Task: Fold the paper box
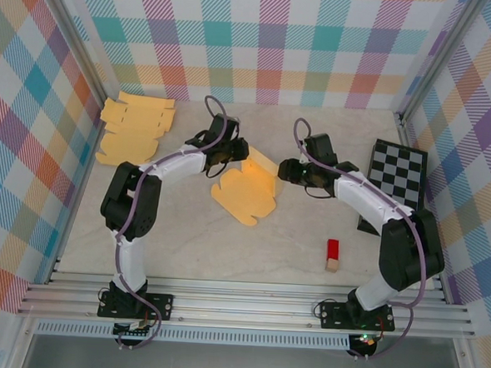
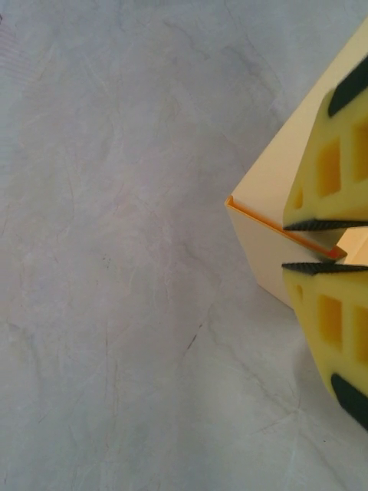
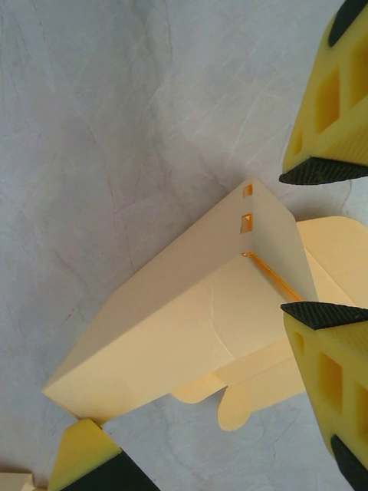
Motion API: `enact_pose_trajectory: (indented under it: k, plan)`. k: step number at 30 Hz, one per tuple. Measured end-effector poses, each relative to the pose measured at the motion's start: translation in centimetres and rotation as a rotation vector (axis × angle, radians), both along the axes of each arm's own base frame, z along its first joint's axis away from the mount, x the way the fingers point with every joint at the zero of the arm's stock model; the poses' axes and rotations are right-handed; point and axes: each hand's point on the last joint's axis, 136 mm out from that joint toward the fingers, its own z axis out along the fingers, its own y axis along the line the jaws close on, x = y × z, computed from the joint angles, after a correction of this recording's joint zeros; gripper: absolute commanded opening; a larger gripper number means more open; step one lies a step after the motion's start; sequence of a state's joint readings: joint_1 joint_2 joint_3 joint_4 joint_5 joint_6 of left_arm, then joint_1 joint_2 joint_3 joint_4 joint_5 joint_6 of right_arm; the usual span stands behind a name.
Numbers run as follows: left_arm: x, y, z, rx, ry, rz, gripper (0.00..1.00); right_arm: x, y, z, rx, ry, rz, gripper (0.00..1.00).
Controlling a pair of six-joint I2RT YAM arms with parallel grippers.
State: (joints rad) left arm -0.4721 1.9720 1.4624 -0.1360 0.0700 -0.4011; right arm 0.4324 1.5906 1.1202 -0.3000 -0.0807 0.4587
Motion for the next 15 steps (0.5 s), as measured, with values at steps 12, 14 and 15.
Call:
enact_pose_trajectory:
  k: [12, 14, 15]
  plan:
    - [0.3, 0.1, -0.3, -0.045, -0.08, 0.009, 0.14, 0.1, 0.6, -1.6, -0.014, 0.041, 0.015, 0.47]
    - [0.2, 0.3, -0.4, -0.044, -0.082, 0.01, 0.14, 0.2, 0.6, -1.4, -0.013, 0.038, 0.014, 0.49]
    - [0.0, 0.3, -0.4, -0.043, -0.08, 0.011, 0.14, 0.3, 0.6, -1.3, -0.012, 0.034, 0.013, 0.49]
